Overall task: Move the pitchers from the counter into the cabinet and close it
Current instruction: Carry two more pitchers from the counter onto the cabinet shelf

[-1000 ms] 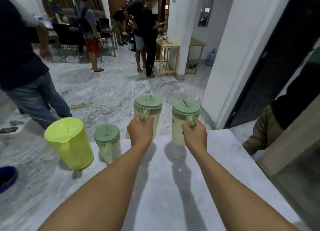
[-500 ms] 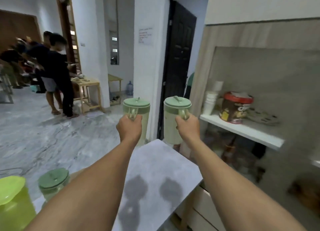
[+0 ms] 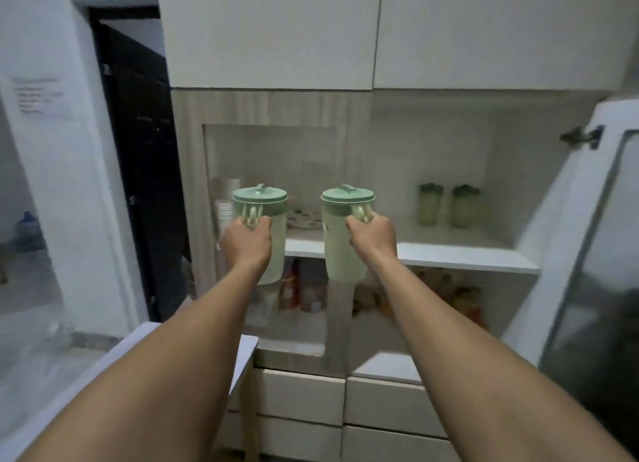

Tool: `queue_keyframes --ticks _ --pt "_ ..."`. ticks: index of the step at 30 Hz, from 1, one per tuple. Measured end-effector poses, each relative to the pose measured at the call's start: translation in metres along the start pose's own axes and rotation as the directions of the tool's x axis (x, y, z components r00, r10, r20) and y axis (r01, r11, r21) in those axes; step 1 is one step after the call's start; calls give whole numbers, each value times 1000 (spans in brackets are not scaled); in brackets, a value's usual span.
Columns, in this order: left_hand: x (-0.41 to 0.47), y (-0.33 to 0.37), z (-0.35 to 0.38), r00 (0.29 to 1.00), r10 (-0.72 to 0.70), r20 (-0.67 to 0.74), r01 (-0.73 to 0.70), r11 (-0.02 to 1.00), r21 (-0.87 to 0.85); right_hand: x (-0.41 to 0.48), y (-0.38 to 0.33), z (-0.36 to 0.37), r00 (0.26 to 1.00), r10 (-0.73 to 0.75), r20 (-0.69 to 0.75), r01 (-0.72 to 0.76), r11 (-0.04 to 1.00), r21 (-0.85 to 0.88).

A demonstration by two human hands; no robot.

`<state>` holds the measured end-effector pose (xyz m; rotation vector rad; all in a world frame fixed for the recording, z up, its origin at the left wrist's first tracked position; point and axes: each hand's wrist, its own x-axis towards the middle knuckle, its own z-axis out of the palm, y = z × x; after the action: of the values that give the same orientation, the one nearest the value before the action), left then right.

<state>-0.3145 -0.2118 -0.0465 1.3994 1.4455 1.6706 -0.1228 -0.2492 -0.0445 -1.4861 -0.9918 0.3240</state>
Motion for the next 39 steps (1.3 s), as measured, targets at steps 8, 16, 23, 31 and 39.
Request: queue_keyframes --ticks 8,16,23,31,39 --pt "-59 53 116 978 23 206 -5 996 -87 40 30 -131 987 48 -150 -55 998 -42" --pt "-94 98 223 964 13 265 35 984 -175 100 57 -216 979 58 -194 -72 995 -62" --pt "-87 108 301 965 26 260 21 985 -174 168 85 -243 982 57 -183 -67 997 -48" --pt "-43 92 379 970 21 243 6 994 -113 254 131 -220 982 86 -166 -86 996 4" --pt "32 65 476 963 1 270 33 992 -121 350 174 -185 974 104 -203 -109 994 -12"
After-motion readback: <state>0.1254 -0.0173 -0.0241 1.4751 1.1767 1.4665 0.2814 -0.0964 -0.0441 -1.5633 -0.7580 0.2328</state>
